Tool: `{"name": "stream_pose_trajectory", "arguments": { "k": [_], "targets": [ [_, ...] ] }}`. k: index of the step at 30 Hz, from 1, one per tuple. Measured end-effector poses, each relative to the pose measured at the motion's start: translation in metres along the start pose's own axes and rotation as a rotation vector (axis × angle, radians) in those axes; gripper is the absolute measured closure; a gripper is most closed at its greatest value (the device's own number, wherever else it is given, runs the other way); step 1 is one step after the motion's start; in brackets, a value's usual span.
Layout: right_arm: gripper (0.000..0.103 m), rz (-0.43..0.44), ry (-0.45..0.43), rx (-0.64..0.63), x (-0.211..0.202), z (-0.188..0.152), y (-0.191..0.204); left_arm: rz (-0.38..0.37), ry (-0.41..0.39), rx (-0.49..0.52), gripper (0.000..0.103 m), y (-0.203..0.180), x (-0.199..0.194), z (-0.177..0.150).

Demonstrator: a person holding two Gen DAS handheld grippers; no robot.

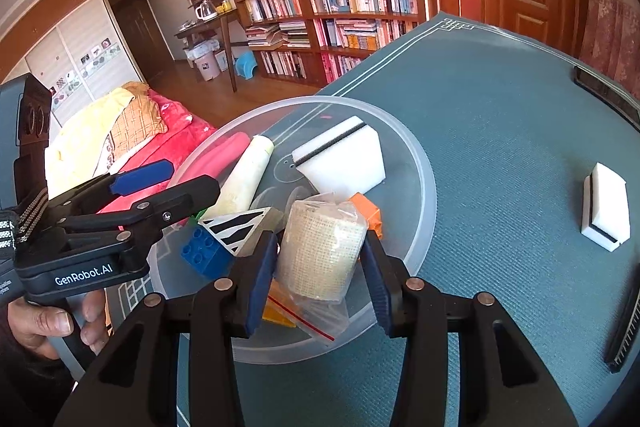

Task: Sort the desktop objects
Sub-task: 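Lower the card and tissue roll into the clear bowl and open both tools, then move right tool to the black comb while left tool heads to the white sponge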

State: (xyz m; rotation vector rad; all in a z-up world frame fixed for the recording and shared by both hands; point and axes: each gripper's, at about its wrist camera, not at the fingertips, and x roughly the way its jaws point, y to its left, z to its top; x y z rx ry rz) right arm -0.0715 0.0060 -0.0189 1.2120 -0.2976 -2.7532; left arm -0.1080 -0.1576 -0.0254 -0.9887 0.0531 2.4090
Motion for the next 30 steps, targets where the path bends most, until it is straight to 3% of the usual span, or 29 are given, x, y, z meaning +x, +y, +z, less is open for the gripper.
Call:
{"name": "stream_pose_trajectory", "arguments": {
  "k": [18,30],
  "targets": [
    [0.056,0.040,-0.061,0.051,-0.037,-0.008,-0.006,0.000,-0.010,0.017,0.019,-0.010,-0.010,0.002],
    [0.056,-0.024,-0.078,0.170,-0.062,-0.030,-0.044,-0.014,-0.020,0.055,0.018,-0.034,-0.015,0.007]
  ]
}}
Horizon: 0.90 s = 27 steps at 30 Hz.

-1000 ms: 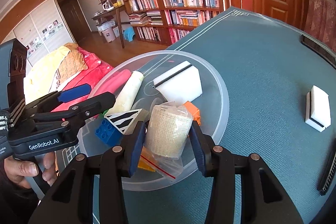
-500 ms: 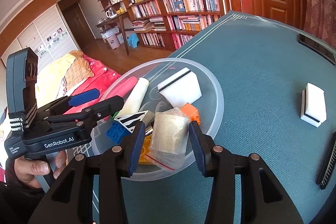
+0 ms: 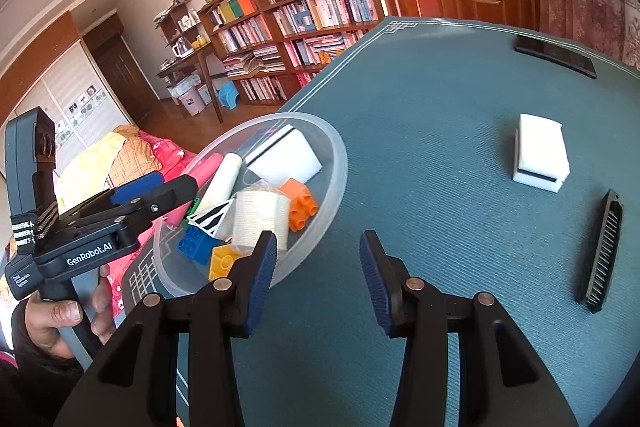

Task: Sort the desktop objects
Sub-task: 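Move right tool to the black comb while left tool heads to the white sponge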

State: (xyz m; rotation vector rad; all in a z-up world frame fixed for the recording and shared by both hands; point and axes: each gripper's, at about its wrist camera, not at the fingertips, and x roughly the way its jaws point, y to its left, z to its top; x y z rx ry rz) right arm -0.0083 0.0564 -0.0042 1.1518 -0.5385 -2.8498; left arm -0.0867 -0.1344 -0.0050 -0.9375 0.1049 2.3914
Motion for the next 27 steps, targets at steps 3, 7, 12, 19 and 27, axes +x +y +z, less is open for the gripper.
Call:
{"name": "stream_pose_trajectory", "arguments": {
  "k": [3,7,12,19,27],
  "targets": [
    [0.056,-0.045,-0.007,0.048,-0.006,-0.003,-0.017,-0.011,-0.001,0.015,0.018,-0.011,0.001,0.002],
    [0.056,-0.124,-0.036,0.106,-0.019,-0.009,-0.038,-0.032,0.006,0.040,0.018,-0.025,0.003,0.003],
    [0.056,-0.199,-0.071,0.159,-0.035,-0.013,-0.061,-0.060,0.015,0.082,0.018,-0.044,0.004,0.002],
    [0.056,-0.289,-0.087,0.239,-0.048,-0.022,-0.093,-0.103,0.018,0.117,0.017,-0.071,0.004,0.002],
    [0.056,-0.361,-0.101,0.317,-0.061,-0.032,-0.124,-0.141,0.021,0.163,0.013,-0.099,0.004,0.000]
  ]
}}
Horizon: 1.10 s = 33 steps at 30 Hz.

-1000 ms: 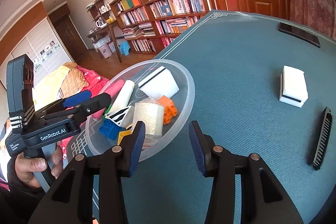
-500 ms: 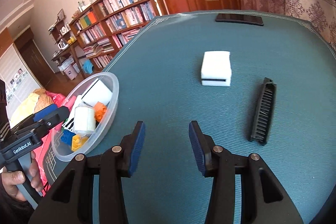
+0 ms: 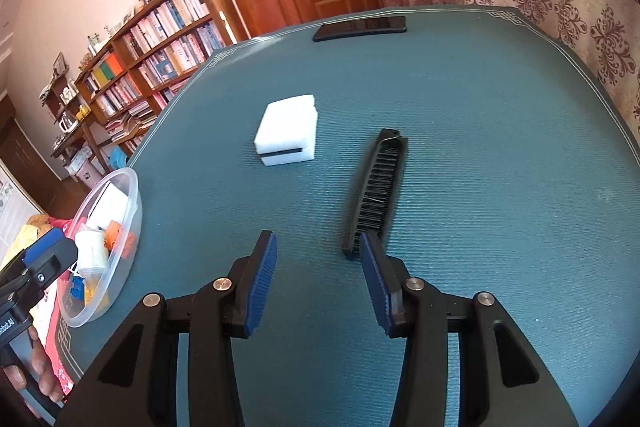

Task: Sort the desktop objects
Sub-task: 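Move right tool to the black comb while left tool heads to the white sponge, then close right tool on the black comb and lift it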

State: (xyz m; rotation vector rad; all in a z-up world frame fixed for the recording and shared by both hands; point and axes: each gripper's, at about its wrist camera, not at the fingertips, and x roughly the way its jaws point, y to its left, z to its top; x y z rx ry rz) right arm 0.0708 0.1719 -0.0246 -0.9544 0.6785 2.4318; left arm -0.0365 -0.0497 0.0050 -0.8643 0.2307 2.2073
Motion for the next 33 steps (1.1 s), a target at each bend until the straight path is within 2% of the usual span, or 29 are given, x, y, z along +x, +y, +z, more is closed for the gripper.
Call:
{"name": "stream_pose_trajectory", "arguments": {
  "k": [4,13,15,27,30,33],
  "targets": [
    [0.056,-0.019,0.005,0.024,0.002,0.003,-0.012,-0.011,-0.010,0.011,0.007,-0.009,-0.002,0.001],
    [0.056,-0.032,0.039,0.055,0.020,0.016,-0.025,-0.031,-0.008,0.036,0.007,-0.027,-0.002,0.003],
    [0.056,-0.037,0.045,0.050,0.025,0.019,-0.025,-0.032,-0.010,0.042,0.001,-0.031,-0.003,0.003],
    [0.056,-0.056,0.029,0.004,0.034,0.026,-0.023,-0.035,-0.025,0.067,0.001,-0.047,-0.001,0.012],
    [0.064,-0.070,0.027,-0.006,0.034,0.026,-0.024,-0.035,-0.025,0.073,0.001,-0.051,0.002,0.015],
    [0.066,-0.052,0.027,-0.002,0.032,0.025,-0.028,-0.031,-0.021,0.078,0.000,-0.056,0.006,0.018]
  ]
}}
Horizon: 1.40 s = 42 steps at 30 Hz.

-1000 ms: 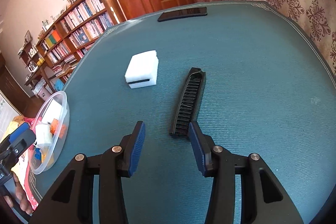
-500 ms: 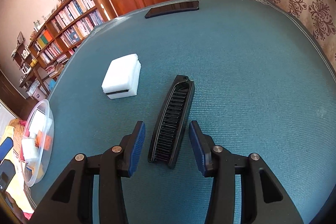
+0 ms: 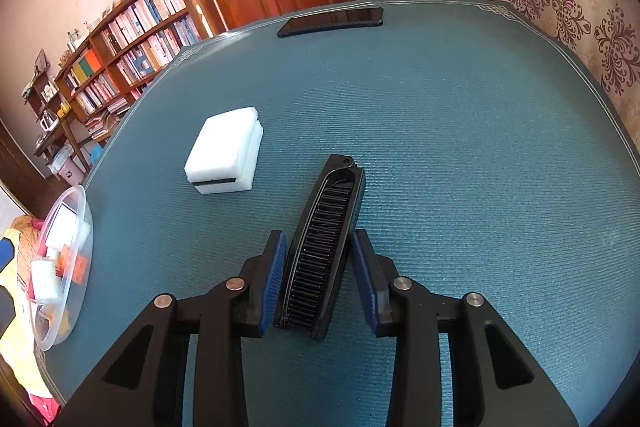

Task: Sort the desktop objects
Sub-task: 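Close right tool on the black comb and lift it, then grasp the white sponge block with left tool while right tool holds the comb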

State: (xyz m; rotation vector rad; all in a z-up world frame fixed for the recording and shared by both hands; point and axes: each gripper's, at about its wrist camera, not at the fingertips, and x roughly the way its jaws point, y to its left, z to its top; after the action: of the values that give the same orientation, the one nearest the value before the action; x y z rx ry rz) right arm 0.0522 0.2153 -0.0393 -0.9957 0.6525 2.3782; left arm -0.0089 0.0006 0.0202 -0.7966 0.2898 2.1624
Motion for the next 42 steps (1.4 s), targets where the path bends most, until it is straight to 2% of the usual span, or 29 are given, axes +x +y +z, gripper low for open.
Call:
{"name": "stream_pose_trajectory", "arguments": {
  "k": [10,17,27,42],
  "targets": [
    [0.071,0.005,-0.001,0.018,-0.011,-0.006,-0.016,-0.011,0.023,0.030,0.000,-0.022,0.019,0.009],
    [0.071,-0.008,-0.022,0.050,-0.024,-0.015,-0.037,-0.025,0.049,0.062,0.000,-0.046,0.050,0.017],
    [0.071,-0.016,-0.047,0.016,-0.026,-0.019,-0.038,0.031,0.103,0.029,0.000,-0.059,0.111,0.033],
    [0.070,-0.030,-0.062,-0.005,-0.023,-0.020,-0.037,0.087,0.140,-0.002,0.001,-0.060,0.166,0.050]
  ]
}}
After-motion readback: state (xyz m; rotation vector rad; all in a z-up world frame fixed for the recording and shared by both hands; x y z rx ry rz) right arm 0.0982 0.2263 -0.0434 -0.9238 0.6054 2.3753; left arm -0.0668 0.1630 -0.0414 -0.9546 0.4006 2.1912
